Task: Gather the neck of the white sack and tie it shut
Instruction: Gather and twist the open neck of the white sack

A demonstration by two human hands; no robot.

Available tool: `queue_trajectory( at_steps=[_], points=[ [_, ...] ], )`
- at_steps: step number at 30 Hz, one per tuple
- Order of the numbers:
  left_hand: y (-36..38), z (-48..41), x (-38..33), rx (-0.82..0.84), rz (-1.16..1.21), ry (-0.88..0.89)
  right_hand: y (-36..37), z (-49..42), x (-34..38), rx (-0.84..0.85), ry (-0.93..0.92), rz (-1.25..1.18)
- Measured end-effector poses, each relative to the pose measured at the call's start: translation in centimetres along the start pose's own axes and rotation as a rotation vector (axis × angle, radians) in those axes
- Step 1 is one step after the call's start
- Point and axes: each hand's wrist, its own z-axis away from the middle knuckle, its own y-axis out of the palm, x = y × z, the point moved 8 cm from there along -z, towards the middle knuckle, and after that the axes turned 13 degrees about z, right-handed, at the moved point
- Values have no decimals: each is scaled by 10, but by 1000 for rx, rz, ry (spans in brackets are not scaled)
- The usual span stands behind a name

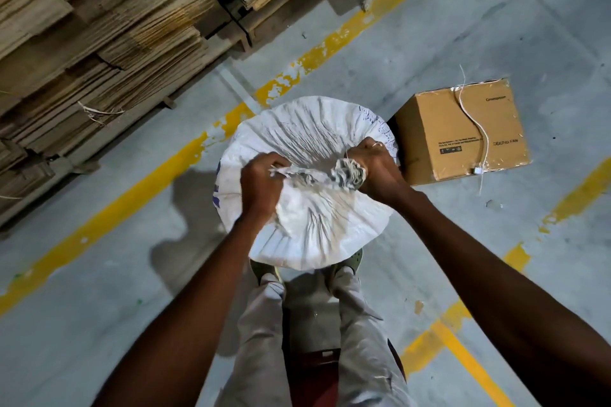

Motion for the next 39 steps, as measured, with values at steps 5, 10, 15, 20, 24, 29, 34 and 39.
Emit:
queue_trajectory(
  at_steps=[5, 10, 15, 20, 24, 29, 34, 39],
  points=[
    [32, 0, -63, 346, -72, 411, 17, -3, 17, 47, -44, -18],
    [44, -1, -77, 290, -130, 424, 34, -4, 21, 128, 321, -357],
    [31, 3, -52, 214, 82, 198, 24, -7, 11, 15, 157, -153],
    [41, 27, -27, 294, 189, 39, 27, 0, -5, -36, 354, -430],
    [49, 36, -14, 278, 68, -61, 28, 1, -10, -12, 349, -452],
    [-12, -10, -21, 43, 24, 103, 24, -1, 3, 150, -53, -128],
    [33, -11, -62, 388, -5, 237, 33, -11, 24, 187, 82, -250],
    [35, -12, -49, 224, 86, 81, 33, -17, 42, 50, 51, -134]
  ],
)
